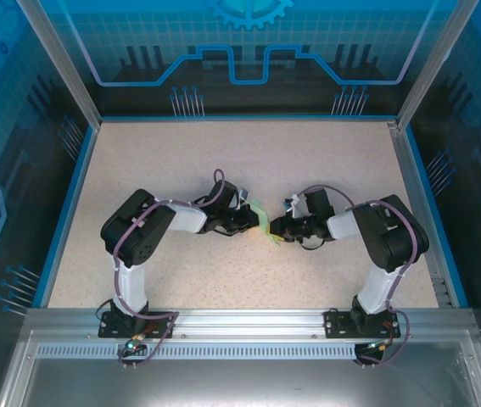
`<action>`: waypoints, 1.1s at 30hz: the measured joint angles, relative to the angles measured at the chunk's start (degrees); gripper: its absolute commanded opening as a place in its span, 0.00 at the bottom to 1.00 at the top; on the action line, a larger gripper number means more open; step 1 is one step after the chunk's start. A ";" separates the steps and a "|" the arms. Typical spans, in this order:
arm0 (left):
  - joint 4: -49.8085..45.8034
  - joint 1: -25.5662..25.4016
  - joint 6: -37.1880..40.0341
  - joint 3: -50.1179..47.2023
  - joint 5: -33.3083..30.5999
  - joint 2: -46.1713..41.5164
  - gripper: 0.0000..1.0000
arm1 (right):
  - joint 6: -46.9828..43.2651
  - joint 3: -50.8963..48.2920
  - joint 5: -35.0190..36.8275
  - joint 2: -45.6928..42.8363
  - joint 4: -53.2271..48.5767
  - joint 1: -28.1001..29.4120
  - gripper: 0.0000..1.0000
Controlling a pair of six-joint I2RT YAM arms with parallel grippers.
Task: Fold a paper plane with a square sheet of paper (pick it up from the middle)
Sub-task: Fold the wing for the fifth time at the center of the table.
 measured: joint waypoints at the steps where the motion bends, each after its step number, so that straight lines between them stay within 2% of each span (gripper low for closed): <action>1: 0.00 0.00 0.02 0.00 0.00 0.00 0.10 | -0.20 -0.17 0.04 -0.33 -0.48 0.00 0.17; 12: -0.09 0.00 -0.02 0.15 0.00 0.11 0.10 | -3.45 -1.51 2.40 -3.69 -6.23 0.00 0.10; 17: -1.16 0.00 -0.04 0.76 0.00 0.28 0.10 | -4.04 -1.49 3.69 -4.46 -7.80 0.00 0.14; 23: -3.43 0.00 -0.09 2.32 0.04 0.76 0.10 | -6.43 -0.98 9.25 -15.78 -15.72 0.22 0.18; 27: -4.37 0.00 -0.11 2.89 0.02 0.90 0.10 | -9.22 2.64 14.93 -20.26 -21.75 3.21 0.17; 33: -4.76 0.00 -0.24 3.21 0.07 1.07 0.10 | -11.45 7.69 20.06 -16.24 -27.12 9.29 0.10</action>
